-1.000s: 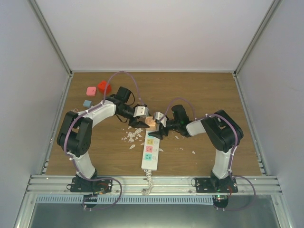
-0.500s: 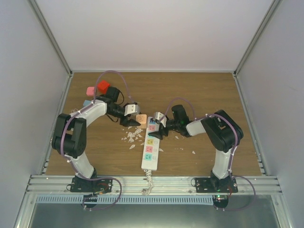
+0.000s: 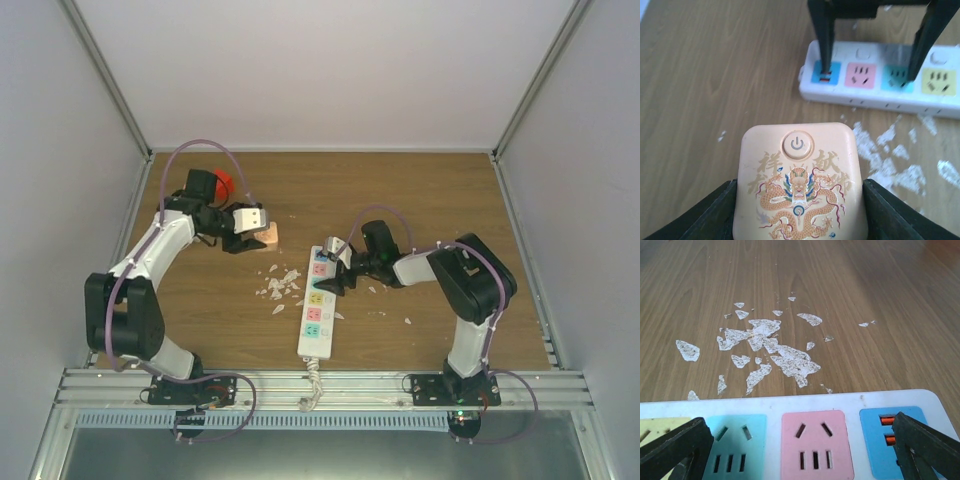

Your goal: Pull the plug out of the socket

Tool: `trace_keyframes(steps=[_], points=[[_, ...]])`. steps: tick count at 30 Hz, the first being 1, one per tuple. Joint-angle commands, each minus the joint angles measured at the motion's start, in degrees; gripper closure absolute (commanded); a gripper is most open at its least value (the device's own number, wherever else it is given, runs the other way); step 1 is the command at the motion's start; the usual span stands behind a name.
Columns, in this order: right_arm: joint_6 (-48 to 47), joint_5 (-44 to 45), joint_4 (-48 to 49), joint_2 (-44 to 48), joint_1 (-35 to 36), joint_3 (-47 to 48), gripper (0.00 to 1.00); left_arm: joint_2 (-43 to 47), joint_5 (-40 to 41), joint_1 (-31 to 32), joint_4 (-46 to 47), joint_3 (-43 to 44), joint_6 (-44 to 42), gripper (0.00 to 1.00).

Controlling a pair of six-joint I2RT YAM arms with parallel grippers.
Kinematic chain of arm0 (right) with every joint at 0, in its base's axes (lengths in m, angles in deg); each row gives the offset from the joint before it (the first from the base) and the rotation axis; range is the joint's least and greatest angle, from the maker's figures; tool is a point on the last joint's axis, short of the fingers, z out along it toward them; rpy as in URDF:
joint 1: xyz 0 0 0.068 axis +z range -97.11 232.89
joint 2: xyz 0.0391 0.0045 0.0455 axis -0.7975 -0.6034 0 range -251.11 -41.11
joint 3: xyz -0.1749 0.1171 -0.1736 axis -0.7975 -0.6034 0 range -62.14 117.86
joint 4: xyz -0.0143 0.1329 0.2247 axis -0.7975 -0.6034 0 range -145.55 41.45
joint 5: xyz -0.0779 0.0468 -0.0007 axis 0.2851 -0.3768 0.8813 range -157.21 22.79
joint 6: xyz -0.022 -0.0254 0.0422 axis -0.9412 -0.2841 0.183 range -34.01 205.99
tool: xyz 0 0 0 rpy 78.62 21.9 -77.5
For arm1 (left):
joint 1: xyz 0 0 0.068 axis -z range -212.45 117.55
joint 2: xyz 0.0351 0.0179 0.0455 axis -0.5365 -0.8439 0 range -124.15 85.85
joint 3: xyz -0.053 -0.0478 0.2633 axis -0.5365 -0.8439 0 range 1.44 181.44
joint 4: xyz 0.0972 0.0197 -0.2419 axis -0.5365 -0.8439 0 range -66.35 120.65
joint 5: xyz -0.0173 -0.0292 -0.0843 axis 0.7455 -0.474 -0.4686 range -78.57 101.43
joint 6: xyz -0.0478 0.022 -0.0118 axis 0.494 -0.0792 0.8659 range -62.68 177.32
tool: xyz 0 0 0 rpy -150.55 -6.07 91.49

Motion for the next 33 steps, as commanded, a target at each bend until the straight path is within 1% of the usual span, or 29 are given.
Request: trace_keyframes(steps=[1,8,16,25,28,33], points=[[0.37,-0.58,-4.40,2.66,0.04,0.31,0.01,4.28,12.02,-0.21,-2.04,2.68,-4.74,0.80],[1.16,-1.68,-4.49,5.06,-0.97,0.51,0.00,4.86,28.96,0.20,-2.17,4.59,-10.62,0.78],[2.62,-2.31,-4.34,7.84,-2.83,0.47,0.00,2.83,44.47,1.54,2.33,3.35,-16.63,0.77],[2.76,-2.90,-4.58,9.82,-4.85,0.27,0.00,-3.07,55.87,3.63,8.06,3.11,-24.26,0.76],[2.81,-3.08,-4.51,10.12,-5.44,0.17,0.00,-5.90,60.95,4.32,10.61,3.13,-26.19,0.75],[3.16,-3.58,-4.39,10.38,-6.32,0.05,0.00,-9.82,65.74,4.94,15.45,2.34,-30.58,0.74]])
